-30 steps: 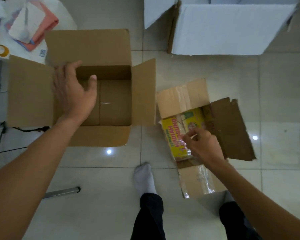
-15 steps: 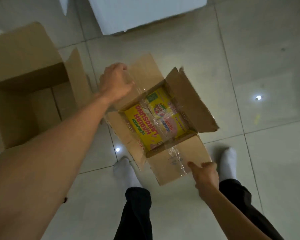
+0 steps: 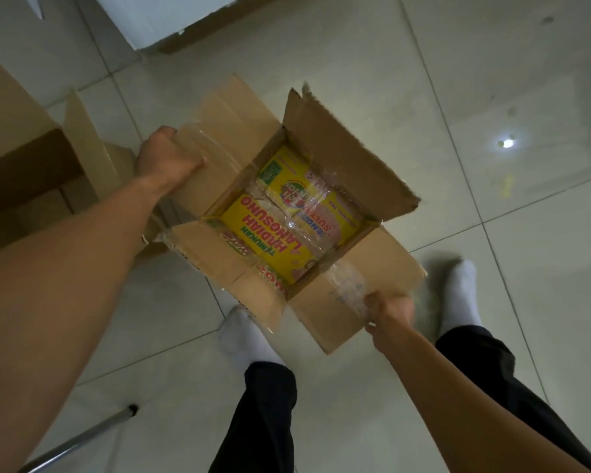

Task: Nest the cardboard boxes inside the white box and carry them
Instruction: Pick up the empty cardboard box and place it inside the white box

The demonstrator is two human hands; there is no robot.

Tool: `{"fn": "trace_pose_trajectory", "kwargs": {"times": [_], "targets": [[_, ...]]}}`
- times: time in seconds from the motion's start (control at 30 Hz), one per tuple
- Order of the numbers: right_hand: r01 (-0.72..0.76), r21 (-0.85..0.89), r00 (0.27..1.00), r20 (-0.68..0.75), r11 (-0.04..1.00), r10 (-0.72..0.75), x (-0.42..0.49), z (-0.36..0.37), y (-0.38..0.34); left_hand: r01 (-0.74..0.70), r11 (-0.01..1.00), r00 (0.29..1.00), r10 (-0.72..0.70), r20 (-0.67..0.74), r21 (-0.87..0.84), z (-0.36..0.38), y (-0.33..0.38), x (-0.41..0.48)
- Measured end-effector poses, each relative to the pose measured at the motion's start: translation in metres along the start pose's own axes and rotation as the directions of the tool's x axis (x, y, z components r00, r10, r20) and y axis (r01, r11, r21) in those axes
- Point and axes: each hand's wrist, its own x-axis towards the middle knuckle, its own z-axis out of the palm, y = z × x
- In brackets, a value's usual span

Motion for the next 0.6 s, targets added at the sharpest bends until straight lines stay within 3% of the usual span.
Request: {"fn": "trace_pose_trajectory", "kwargs": {"times": [0.17, 0.3, 0.47, 0.6], "targets": [[0.313, -0.108, 0.942, -0.091, 0.943, -0.323, -0.016, -0.009, -0.044, 0.021, 1.000, 0.997, -0.022, -0.078, -0.019, -0.007, 0.005, -0.034], [0.523, -0.178, 0.847, 0.004, 0.833, -0.531, -0.023, -0.015, -0.089, 0.023, 1.000, 0.996, -0.022, -0.083, 0.020, -0.004, 0.010, -0.064], [0.669, -0.292, 0.724, 0.052, 0.683, -0.687, -0.030, -0.013, -0.144, 0.020, 0.994, 0.998, -0.027, -0.060, -0.109, 0.018, 0.017, -0.103], [0.754, -0.382, 0.621, 0.153, 0.534, -0.768, -0.034, -0.013, -0.179, 0.075, 0.993, 0.988, -0.085, -0.126, -0.086, 0.037, 0.025, -0.128]]}}
